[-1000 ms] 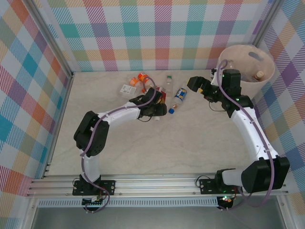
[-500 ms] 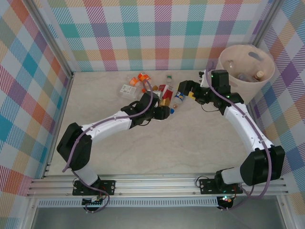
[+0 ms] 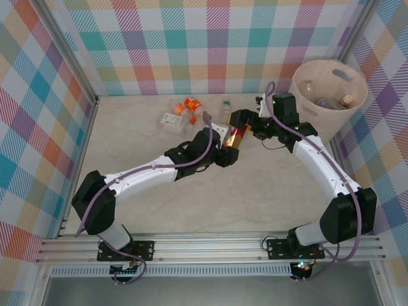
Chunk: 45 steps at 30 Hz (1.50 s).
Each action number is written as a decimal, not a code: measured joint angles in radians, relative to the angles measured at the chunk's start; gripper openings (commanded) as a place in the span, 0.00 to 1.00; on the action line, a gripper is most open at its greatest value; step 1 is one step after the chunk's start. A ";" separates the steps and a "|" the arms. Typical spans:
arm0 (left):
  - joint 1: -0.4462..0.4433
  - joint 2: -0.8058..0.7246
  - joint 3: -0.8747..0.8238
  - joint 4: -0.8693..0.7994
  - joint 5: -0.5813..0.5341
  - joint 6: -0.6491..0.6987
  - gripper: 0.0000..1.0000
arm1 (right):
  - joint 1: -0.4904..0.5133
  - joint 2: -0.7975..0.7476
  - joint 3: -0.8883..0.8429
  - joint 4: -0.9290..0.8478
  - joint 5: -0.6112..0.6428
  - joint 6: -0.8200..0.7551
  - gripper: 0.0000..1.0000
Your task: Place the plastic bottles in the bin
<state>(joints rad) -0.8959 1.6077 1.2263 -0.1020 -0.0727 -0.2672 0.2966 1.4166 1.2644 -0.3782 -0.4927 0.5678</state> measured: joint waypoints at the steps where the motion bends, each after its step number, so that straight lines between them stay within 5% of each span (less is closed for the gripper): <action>1: -0.004 0.000 0.001 0.000 -0.004 0.003 0.50 | 0.002 0.001 0.000 0.002 0.007 0.002 1.00; 18: -0.032 0.008 0.056 -0.050 -0.069 0.026 0.49 | 0.019 0.031 0.000 0.019 0.061 0.042 0.69; 27: -0.033 0.027 0.072 -0.063 -0.071 0.028 0.50 | 0.022 0.031 0.004 0.005 0.092 0.007 0.63; 32: -0.033 0.037 0.100 -0.082 -0.072 0.022 0.81 | 0.024 0.020 0.020 -0.007 0.109 -0.024 0.60; 37: -0.036 0.037 0.112 -0.084 -0.068 0.005 0.99 | 0.010 -0.008 0.047 -0.021 0.172 -0.084 0.59; 45: -0.036 -0.025 0.068 -0.063 -0.104 -0.024 1.00 | -0.071 -0.061 0.086 -0.036 0.259 -0.173 0.59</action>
<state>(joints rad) -0.9318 1.5826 1.2938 -0.1650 -0.1768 -0.2916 0.2256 1.3552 1.3506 -0.4145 -0.2333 0.3950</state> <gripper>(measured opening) 0.997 0.648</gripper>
